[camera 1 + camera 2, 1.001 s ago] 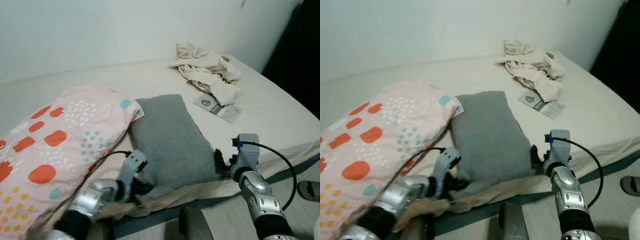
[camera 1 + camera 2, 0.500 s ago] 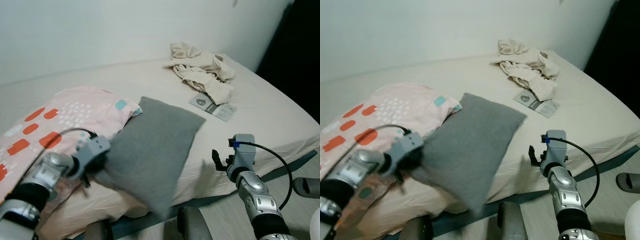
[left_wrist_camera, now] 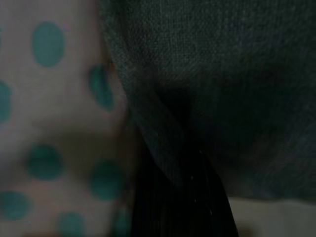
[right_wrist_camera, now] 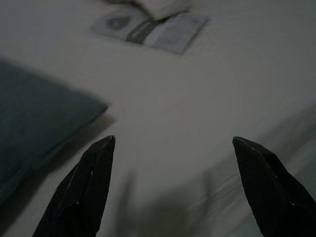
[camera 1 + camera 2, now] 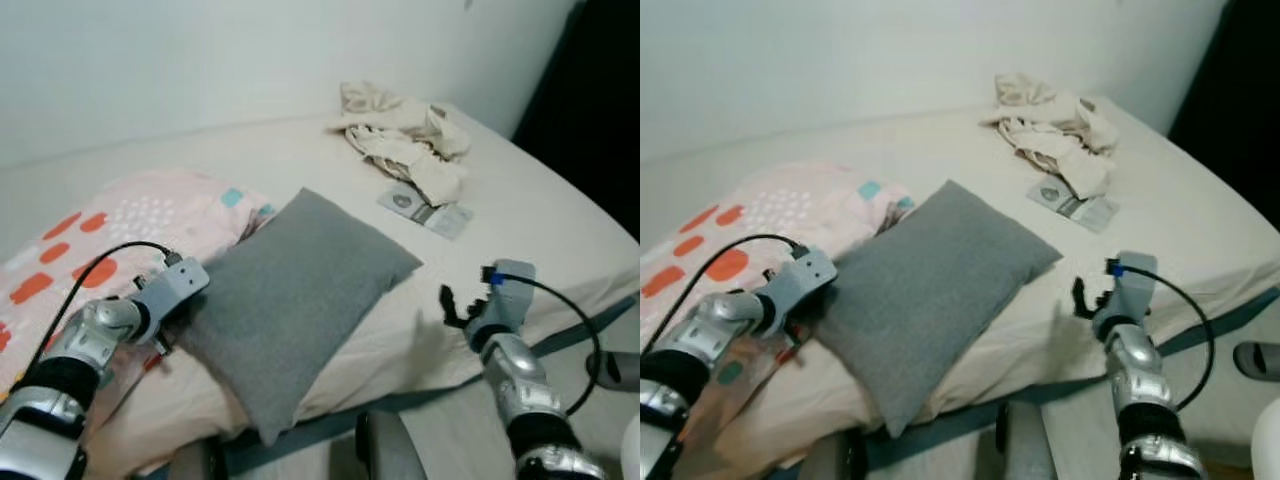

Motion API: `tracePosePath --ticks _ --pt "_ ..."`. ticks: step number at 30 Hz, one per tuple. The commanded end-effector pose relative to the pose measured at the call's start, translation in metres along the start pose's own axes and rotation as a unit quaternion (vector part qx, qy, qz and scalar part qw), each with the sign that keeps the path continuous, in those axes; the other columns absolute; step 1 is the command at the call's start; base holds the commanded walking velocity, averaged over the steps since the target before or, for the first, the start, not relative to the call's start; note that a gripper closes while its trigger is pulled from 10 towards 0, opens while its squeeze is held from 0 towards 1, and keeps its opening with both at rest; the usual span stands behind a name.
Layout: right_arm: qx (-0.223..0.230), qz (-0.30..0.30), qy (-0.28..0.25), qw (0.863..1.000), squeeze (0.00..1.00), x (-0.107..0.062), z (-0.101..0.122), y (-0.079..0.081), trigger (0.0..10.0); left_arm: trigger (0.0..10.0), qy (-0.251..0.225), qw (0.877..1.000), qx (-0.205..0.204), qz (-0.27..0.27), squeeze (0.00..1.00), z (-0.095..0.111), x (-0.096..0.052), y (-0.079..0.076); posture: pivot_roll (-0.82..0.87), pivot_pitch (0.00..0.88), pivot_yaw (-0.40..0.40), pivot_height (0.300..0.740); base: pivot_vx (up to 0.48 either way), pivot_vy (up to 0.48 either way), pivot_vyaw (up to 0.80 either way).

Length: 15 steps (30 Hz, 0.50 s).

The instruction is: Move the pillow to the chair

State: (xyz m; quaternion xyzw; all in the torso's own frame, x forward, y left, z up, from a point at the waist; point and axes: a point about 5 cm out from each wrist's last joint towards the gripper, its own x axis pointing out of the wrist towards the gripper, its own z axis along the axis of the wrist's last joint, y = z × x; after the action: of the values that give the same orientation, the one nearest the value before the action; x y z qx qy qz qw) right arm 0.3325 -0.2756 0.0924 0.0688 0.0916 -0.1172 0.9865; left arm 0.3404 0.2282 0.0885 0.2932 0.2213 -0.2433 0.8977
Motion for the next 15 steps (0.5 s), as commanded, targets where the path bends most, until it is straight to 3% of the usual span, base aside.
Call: tracePosePath --ticks 1,6,10,15 --pt "0.027 0.007 0.01 1.0 0.0 0.002 -0.004 0.001 10.0 0.0 0.0 1.0 -0.022 -0.003 0.0 -0.008 0.0 -0.006 -0.07 0.149 0.006 0.582 0.0 0.0 0.0" --pt "0.069 0.029 0.034 0.997 0.0 0.01 0.002 0.004 10.0 0.0 -0.011 1.0 -0.024 -0.007 0.0 -0.012 0.002 -0.02 -0.04 0.192 0.004 0.582 0.0 0.0 0.0" --pt "0.088 0.044 0.035 0.994 0.0 0.014 0.007 0.011 10.0 0.0 -0.018 1.0 -0.024 -0.003 0.0 -0.017 -0.001 -0.022 -0.01 0.227 0.002 0.582 0.0 0.0 0.0" --pt "0.095 0.121 0.049 0.987 0.0 0.018 0.006 0.043 10.0 0.0 -0.026 0.999 -0.031 0.013 0.0 -0.025 -0.009 -0.023 0.01 0.252 -0.005 0.582 0.0 0.0 0.0"
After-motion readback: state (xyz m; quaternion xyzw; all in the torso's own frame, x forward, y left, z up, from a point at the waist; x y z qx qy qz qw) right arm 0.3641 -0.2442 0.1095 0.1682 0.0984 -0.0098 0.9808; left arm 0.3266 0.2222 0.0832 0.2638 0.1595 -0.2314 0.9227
